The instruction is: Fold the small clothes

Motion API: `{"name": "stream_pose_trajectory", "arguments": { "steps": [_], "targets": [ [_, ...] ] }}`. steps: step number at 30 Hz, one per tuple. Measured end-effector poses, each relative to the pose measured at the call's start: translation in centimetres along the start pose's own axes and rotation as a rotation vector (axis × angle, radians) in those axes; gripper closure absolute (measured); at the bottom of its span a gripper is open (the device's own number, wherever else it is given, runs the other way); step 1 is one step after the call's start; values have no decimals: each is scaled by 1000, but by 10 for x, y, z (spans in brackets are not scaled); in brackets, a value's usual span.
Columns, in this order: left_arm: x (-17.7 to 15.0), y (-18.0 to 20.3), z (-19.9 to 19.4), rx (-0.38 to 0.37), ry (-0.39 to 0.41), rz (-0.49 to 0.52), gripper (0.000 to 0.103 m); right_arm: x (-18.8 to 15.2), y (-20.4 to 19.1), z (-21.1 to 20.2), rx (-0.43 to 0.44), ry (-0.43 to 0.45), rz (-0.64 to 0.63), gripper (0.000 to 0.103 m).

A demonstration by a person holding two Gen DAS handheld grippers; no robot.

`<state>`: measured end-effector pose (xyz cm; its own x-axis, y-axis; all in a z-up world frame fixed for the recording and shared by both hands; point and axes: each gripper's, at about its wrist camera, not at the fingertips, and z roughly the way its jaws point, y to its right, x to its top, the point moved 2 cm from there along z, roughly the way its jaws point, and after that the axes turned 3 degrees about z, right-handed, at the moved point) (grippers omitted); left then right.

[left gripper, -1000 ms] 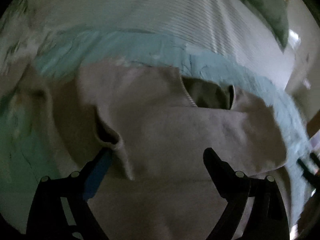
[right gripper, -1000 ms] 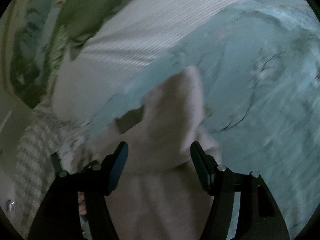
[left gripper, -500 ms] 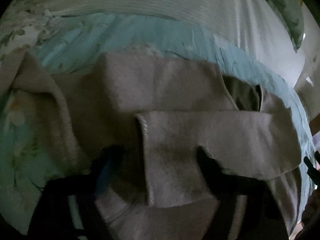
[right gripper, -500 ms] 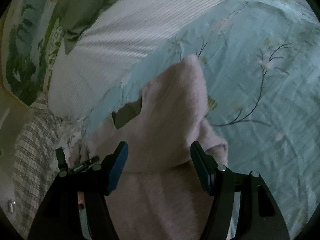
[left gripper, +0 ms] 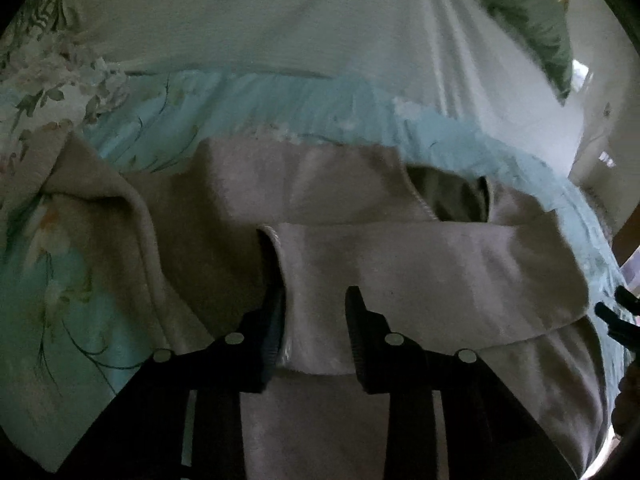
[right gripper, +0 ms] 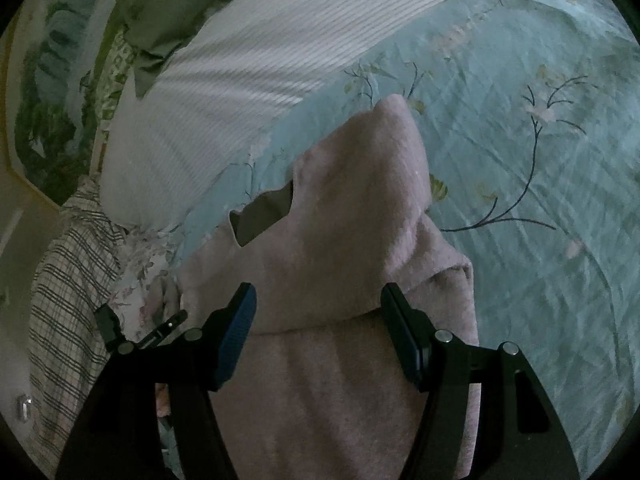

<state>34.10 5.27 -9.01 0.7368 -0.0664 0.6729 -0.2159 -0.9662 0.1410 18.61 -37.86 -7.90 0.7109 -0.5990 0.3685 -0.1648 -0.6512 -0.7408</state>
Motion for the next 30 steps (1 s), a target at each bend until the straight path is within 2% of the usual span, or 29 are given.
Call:
{"name": "stream_pose_trajectory", "arguments": {
  "steps": [2,4,7,9,11,13,14,16,21,23,28,29,30],
  "targets": [
    [0,3,1,-34,4,11,81,-1,-2,1,5,-4,-3,37],
    [1,4,6,-51,-11,20,85,0,-3,2,6,-3,-5,37],
    [3,8,19,-37,-40,41,98,1,0,-1,3,5,3,37],
    [3,8,24,13,-58,47,102,5,2,-7,2,20,9,37],
    [1,5,20,82,-46,46,103,9,4,-14,-7,43,10,37],
    [1,-3,-1,153,11,31,103,15,8,-19,-26,71,8,37],
    [1,-8,-10,164,29,20,103,19,10,-19,-37,76,9,37],
    [0,-20,-23,163,50,-23,103,29,13,-17,-59,84,7,37],
    [-4,-33,-45,190,100,-58,103,58,18,8,-128,56,-47,37],
    [-4,-36,-48,174,107,-76,103,67,21,26,-158,23,-66,32],
    [-9,-38,-37,166,73,-97,103,74,32,77,-191,-100,-99,31],
    [-10,-37,-35,160,68,-102,103,74,30,81,-197,-105,-130,47],
    [-11,-37,-35,155,65,-105,103,75,31,82,-186,-124,-124,94]
  ]
}}
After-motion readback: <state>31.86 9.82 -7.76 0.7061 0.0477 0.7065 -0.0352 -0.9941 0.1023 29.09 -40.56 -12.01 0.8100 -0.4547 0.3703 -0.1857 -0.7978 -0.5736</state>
